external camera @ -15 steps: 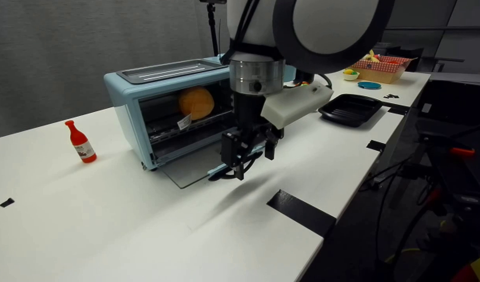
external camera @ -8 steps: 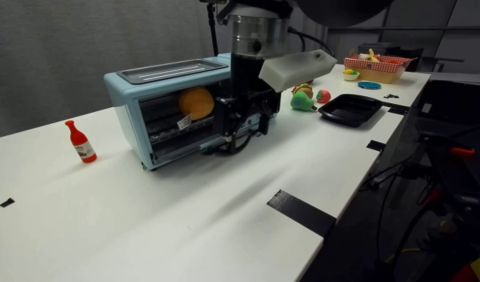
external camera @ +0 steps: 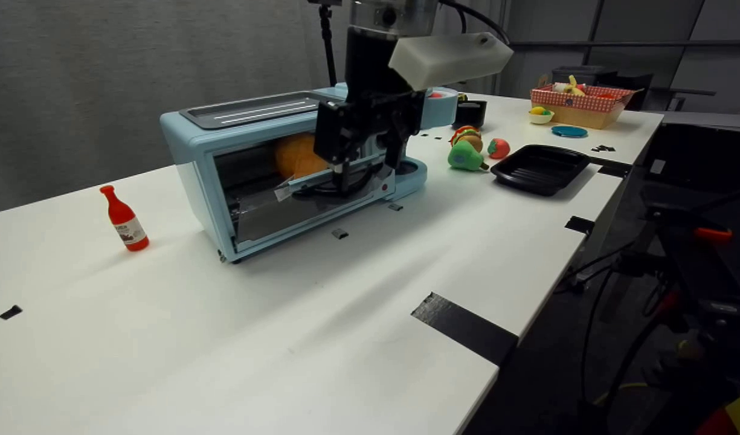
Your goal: Close the microwave
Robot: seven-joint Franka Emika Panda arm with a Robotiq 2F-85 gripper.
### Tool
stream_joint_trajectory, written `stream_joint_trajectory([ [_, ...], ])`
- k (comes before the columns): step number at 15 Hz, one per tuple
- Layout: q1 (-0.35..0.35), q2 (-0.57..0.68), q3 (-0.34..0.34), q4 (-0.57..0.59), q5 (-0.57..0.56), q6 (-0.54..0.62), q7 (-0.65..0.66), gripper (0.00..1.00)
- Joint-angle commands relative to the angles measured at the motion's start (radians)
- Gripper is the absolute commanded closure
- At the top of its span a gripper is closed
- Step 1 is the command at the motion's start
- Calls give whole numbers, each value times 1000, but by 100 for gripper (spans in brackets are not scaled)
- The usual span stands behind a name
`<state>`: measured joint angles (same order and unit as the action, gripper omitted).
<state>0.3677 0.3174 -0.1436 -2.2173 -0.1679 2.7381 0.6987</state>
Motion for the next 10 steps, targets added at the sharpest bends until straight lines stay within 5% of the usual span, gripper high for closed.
stream_joint_trajectory([
  [1,-20,5,-3,22,-55,8,40,0],
  [10,-34,23,-20,96,-112,8,71,0],
])
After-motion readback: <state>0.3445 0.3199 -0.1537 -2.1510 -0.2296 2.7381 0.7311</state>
